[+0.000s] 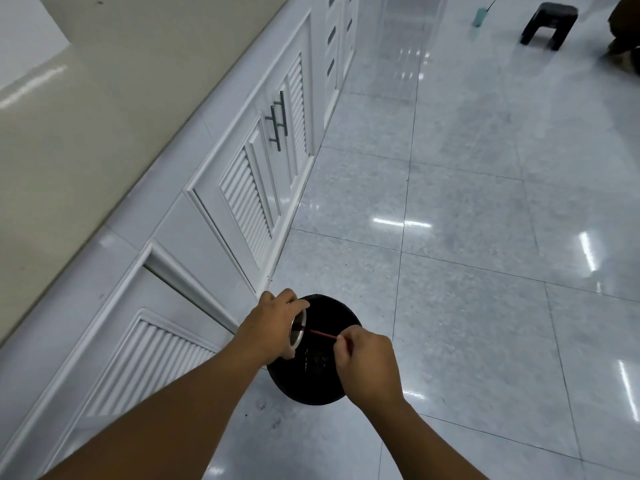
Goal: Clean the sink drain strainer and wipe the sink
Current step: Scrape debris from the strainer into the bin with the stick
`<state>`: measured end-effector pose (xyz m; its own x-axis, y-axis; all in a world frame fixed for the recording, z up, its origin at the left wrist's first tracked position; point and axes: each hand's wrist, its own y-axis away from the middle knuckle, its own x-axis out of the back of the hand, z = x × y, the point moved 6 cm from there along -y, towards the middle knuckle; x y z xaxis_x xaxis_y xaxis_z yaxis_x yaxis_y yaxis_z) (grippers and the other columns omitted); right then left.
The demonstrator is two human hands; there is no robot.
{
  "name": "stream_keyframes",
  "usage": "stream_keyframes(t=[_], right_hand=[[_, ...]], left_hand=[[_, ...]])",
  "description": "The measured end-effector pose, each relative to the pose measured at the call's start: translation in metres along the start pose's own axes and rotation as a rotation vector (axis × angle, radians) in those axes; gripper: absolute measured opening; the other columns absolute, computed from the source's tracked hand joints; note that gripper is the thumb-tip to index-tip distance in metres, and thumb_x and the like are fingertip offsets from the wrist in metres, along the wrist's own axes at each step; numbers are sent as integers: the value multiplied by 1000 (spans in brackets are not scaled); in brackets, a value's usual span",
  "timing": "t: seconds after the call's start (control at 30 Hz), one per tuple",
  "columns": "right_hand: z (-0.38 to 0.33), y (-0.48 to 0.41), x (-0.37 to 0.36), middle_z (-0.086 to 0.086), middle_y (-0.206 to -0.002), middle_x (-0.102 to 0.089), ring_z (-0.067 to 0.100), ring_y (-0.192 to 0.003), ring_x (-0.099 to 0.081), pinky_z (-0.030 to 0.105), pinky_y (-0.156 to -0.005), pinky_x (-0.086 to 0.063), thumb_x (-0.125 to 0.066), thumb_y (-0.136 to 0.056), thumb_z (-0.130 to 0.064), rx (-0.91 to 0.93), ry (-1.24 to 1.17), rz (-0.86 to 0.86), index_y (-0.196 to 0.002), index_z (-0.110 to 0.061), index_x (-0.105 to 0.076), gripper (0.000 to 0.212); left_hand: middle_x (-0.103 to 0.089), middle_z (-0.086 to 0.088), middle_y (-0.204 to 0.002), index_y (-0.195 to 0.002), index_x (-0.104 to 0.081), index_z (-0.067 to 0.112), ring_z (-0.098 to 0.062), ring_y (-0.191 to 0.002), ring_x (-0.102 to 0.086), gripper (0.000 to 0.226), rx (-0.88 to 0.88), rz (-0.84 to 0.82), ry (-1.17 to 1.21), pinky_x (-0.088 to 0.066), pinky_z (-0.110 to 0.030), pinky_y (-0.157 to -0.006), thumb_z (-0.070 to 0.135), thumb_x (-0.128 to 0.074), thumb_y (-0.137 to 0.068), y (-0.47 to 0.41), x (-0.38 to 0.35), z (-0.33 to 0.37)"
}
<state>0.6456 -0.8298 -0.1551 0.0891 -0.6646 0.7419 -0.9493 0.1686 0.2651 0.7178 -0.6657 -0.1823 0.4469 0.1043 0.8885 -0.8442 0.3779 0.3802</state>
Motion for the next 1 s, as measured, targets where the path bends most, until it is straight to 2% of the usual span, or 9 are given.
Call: stream_keyframes(t=[0.17,0.3,0.47,0.7,0.83,0.9,1.0], right_hand=[[-8,7,-4,-10,-72,-66,7,-62,-62,11,-55,-44,-52,-100,-28,65,-87,-23,-92,-25,-69,19],[-15,7,-20,-8,-79,-67,8,-66,-61,10,-58,-42,-49,-102,-29,78,-47,-89,-96,-22,-69,22],[2,12,-3,-8,-70,-63,8,-59,-60,11,-50,-42,-51,-101,-27,13,-31,-4,-89,-24,-66,20],[-11,13,-22,-11,-73,-63,6,-61,-59,10,-52,-38,-49,-102,-29,55,-64,-88,-95,-24,-68,21],[6,14,-7,-7,-66,-63,8,-56,-59,13,-48,-42,-51,-101,-26,-21,-56,-1,-89,-22,-68,21],[9,18,-4,-7,-61,-61,9,-53,-59,15,-47,-42,-52,-100,-26,-5,-89,14,-86,-24,-68,21],[-5,20,-13,-10,-61,-61,8,-55,-60,15,-49,-44,-53,-99,-28,59,-141,-51,-86,-27,-67,20]], left_hand=[[-40,11,-137,-148,-38,33,-20,-119,-39,94,9,1,5,-52,-34,-93,31,-85,-67,2,-4,1],[-40,11,-137,-148,-38,33,-19,-119,-39,92,-8,4,16,-51,-33,-93,32,-84,-68,3,-7,4],[-40,11,-136,-148,-38,34,-20,-118,-39,95,38,2,-8,-52,-32,-91,35,-86,-66,7,-4,-8],[-41,11,-136,-147,-39,35,-19,-118,-39,92,12,11,31,-52,-30,-89,32,-85,-67,7,-10,-1],[-42,13,-133,-145,-40,36,-18,-115,-40,95,29,9,84,-52,-32,-90,34,-88,-63,8,-12,-9],[-43,14,-133,-144,-41,37,-17,-114,-41,95,39,12,98,-51,-31,-90,34,-89,-62,10,-12,-15],[-44,15,-134,-144,-41,37,-16,-114,-43,94,36,24,112,-50,-30,-91,35,-88,-62,11,-13,-16]])
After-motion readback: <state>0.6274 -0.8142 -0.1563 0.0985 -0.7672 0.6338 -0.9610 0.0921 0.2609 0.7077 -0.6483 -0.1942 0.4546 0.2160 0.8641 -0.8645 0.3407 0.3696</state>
